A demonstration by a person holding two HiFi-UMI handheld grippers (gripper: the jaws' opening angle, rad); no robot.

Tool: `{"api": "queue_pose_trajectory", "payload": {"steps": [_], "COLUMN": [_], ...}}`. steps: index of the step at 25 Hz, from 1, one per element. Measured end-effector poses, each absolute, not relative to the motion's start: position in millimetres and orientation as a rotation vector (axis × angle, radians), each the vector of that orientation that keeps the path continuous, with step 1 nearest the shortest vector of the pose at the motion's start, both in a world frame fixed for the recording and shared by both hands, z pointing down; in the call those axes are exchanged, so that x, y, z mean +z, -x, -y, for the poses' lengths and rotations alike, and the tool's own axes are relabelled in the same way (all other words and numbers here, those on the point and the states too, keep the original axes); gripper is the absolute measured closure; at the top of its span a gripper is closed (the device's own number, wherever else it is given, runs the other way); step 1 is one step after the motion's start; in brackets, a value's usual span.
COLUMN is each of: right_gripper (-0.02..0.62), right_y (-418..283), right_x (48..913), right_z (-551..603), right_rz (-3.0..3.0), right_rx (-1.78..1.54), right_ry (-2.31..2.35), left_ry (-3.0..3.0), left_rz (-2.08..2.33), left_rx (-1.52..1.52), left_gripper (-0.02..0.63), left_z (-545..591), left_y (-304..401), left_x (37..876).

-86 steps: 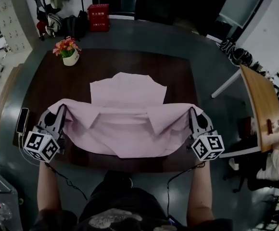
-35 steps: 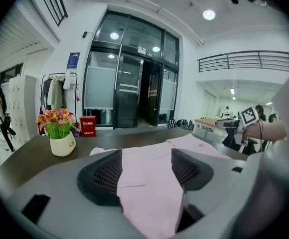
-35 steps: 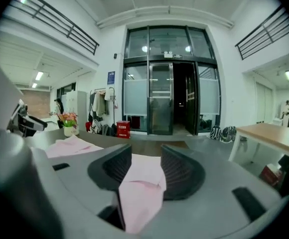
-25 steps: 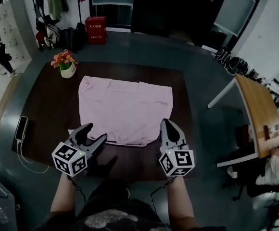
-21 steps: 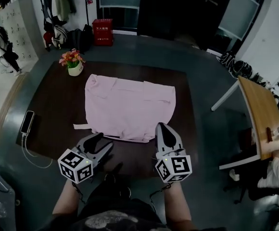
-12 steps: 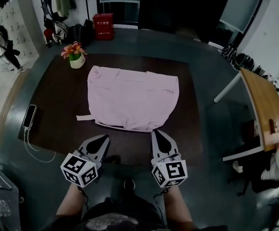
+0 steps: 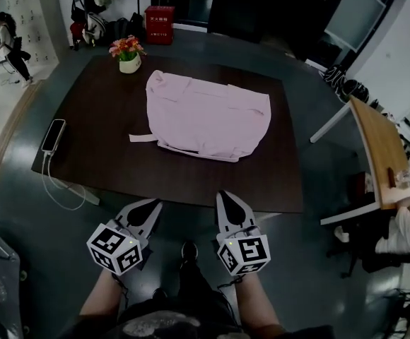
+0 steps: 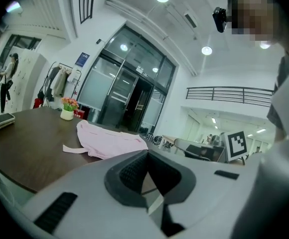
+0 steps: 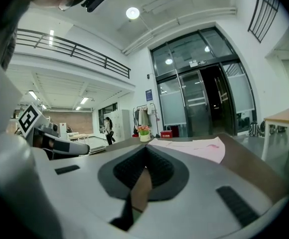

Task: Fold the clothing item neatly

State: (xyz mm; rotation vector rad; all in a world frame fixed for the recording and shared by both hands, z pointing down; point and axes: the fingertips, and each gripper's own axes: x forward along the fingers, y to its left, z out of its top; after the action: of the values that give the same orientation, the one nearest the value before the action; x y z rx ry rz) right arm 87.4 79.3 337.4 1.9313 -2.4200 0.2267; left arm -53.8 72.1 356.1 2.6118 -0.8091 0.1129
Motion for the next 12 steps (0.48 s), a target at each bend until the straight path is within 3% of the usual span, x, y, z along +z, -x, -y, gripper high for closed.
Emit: {"api": "queue_pose_trajectory", "payload": {"steps": [12], "right_gripper": [0.601], "right_y": [-15], "right_x": [317], "right_z": [-242], "right_rz": [2.305], "right_rx": [0.122], "right_ry": [-2.034], "left_ry": [-2.724], "left_rz": [0.708], "left_rx": [0.052], "left_gripper": [0.595], "left_z": [-216], "left_y": [129], "left_x": [323]}}
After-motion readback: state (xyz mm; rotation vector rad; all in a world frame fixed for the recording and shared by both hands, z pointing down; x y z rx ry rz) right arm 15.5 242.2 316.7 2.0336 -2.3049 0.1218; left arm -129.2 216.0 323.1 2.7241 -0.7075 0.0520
